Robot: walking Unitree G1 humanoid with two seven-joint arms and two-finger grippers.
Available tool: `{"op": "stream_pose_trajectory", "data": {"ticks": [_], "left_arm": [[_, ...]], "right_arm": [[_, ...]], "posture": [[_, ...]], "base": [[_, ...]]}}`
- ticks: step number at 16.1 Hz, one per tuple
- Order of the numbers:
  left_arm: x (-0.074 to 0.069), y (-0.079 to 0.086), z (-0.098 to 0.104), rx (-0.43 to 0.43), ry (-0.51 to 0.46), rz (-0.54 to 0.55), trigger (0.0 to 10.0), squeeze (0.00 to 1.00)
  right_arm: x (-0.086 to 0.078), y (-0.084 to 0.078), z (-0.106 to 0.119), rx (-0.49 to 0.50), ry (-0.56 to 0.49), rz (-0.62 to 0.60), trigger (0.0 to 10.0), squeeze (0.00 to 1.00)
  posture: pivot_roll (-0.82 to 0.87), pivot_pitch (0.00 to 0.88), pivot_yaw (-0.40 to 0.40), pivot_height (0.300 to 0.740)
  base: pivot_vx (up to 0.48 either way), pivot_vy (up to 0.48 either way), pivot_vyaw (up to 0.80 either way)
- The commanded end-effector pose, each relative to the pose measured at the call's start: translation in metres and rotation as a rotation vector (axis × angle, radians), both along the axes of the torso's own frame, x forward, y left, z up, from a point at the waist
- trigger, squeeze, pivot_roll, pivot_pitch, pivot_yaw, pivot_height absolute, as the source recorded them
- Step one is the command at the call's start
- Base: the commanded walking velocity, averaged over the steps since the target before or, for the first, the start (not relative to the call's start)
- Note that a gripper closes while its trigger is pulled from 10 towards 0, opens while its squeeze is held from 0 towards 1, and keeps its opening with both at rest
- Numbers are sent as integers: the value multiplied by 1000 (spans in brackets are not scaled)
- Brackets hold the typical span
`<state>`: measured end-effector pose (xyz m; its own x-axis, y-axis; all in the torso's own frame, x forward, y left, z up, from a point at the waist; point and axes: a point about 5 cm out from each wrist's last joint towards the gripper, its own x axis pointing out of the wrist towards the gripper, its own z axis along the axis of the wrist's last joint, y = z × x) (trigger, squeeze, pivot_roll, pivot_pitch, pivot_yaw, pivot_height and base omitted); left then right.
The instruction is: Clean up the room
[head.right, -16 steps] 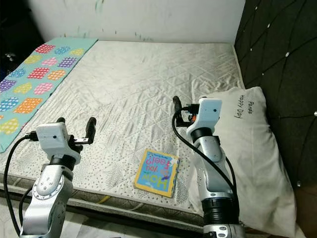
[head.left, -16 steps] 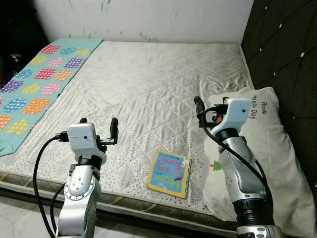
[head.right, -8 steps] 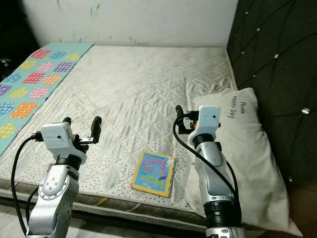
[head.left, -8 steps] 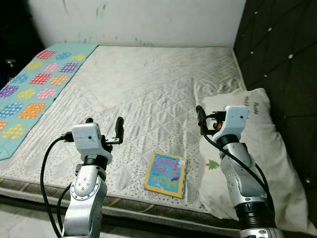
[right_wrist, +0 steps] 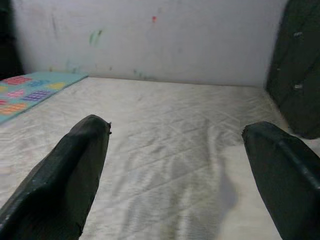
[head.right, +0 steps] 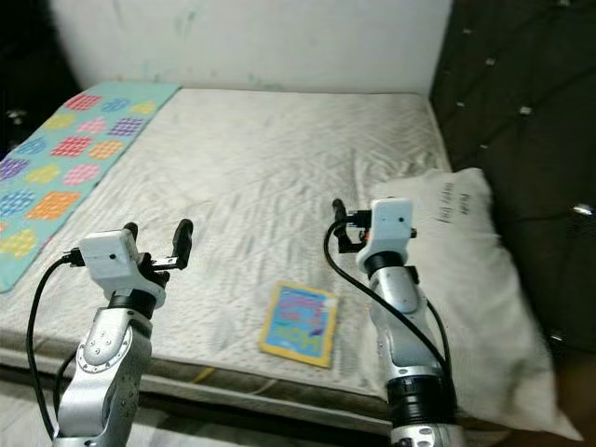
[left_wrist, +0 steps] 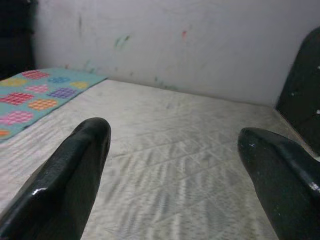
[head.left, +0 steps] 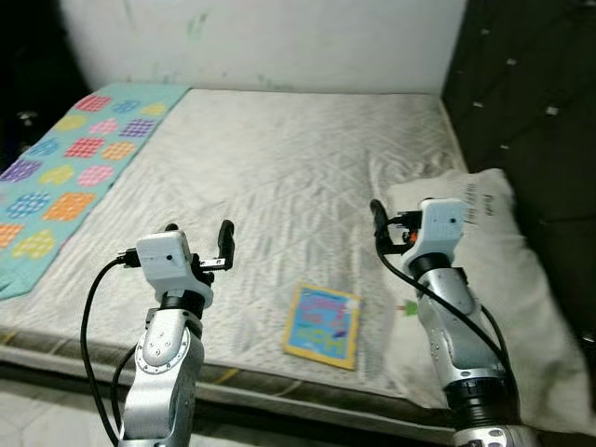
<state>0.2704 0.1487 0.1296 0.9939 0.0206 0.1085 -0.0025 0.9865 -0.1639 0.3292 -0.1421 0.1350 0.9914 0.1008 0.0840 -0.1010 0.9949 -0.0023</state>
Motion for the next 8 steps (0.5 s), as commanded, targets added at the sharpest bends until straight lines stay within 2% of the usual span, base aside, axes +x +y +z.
{"op": "stream_pose_trajectory", "data": {"ticks": [1, 2, 8], "left_arm": [[1, 3, 0, 2, 1, 6, 10000, 0], [1, 2, -1, 1, 2, 3, 10000, 0], [1, 2, -2, -5, 7, 5, 10000, 0]], "right_arm": [[1, 5, 0, 10, 13, 30, 10000, 0], [-1, 8, -2, -22, 9, 55, 10000, 0], [-3, 15, -10, 6, 50, 100, 10000, 0]], "posture": [[-153, 0, 67, 740], [-151, 0, 65, 740], [-145, 0, 55, 740]], "base": [[0, 480, 0], [0, 480, 0], [0, 480, 0]]}}
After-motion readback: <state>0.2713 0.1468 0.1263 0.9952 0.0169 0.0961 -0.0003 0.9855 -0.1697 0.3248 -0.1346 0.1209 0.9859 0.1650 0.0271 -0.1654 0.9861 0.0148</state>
